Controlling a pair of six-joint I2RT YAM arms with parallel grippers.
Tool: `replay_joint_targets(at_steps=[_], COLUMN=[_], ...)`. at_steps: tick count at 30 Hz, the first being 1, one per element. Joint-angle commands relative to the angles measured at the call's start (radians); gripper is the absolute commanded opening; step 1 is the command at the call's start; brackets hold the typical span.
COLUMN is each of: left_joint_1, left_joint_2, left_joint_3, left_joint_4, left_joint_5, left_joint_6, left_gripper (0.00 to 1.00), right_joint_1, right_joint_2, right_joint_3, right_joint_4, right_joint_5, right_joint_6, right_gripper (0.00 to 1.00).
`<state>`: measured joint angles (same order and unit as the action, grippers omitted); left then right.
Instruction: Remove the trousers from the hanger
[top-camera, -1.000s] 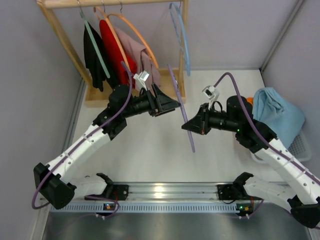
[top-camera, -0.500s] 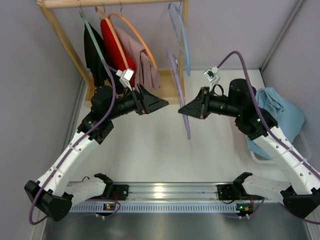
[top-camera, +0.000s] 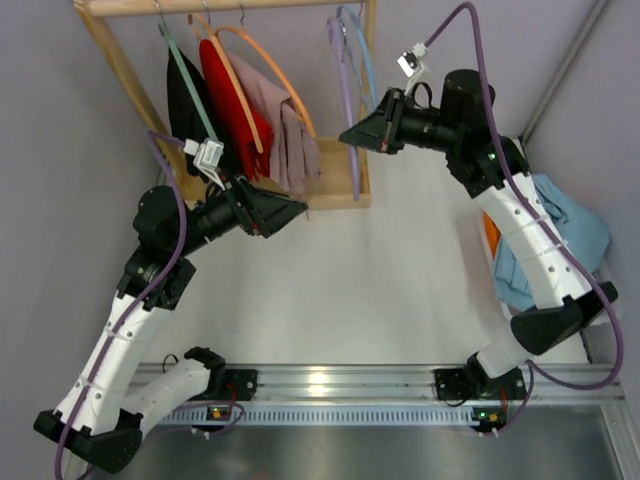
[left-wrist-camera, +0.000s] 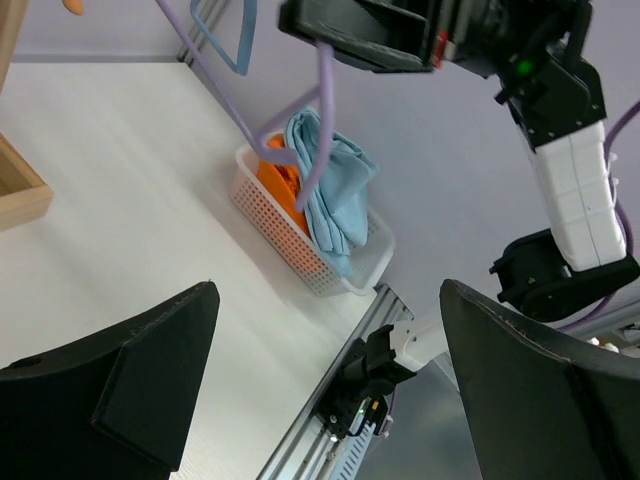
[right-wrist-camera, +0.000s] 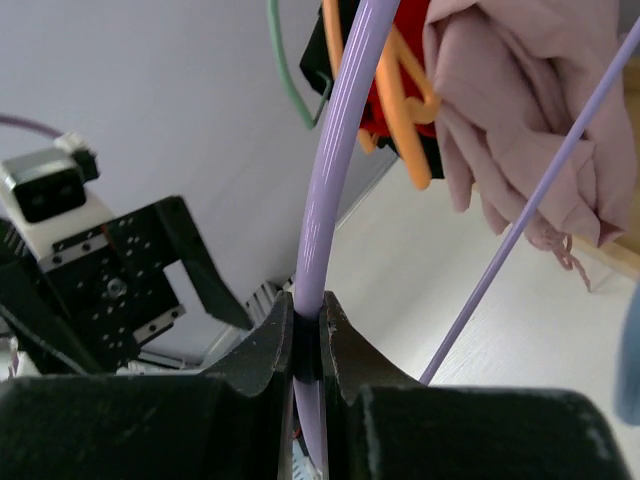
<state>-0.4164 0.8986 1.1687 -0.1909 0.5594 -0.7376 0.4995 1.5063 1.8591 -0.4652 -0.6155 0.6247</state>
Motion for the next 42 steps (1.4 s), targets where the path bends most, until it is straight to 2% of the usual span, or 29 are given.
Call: replay_joint_targets(at_steps=[1,11,22,37,42], left_joint_1=[0.021,0.034,0.059,0.074,0.080], left_joint_2=[-0.024,-0.059,-0.078,-0.090,-0.092], left_joint_3=[0.008,-0.030,-0.056,-0.078,-0.086], left_joint_4=[0.010,0.010,0.011,0.010,0.011], left_joint_5=[-0.004,-0.006,-0.006,-0.009,-0.006], left_joint_6=[0.000,-0.028,-0.068,-0.089,-0.097], left_gripper=[0.98,0.98,0.98,0.98,0.98], right_joint_1=[-0.045,-0.061,-0.099,-0.133,-0.138], right_joint_2=[0.060,0.252,0.382,0.442,0.414], right_joint_3=[0.130,0.374,0.497,0.427,0.407], right_joint_4=[0.031,0.085,0.166,0.168,0.257], right_joint_5=[-0.038,-0.012,0.022,0.023,-0.071], right_joint_6=[0.035,0.035,0.086,0.171,0.236], right_gripper=[0.00,0.00,0.00,0.00,0.00])
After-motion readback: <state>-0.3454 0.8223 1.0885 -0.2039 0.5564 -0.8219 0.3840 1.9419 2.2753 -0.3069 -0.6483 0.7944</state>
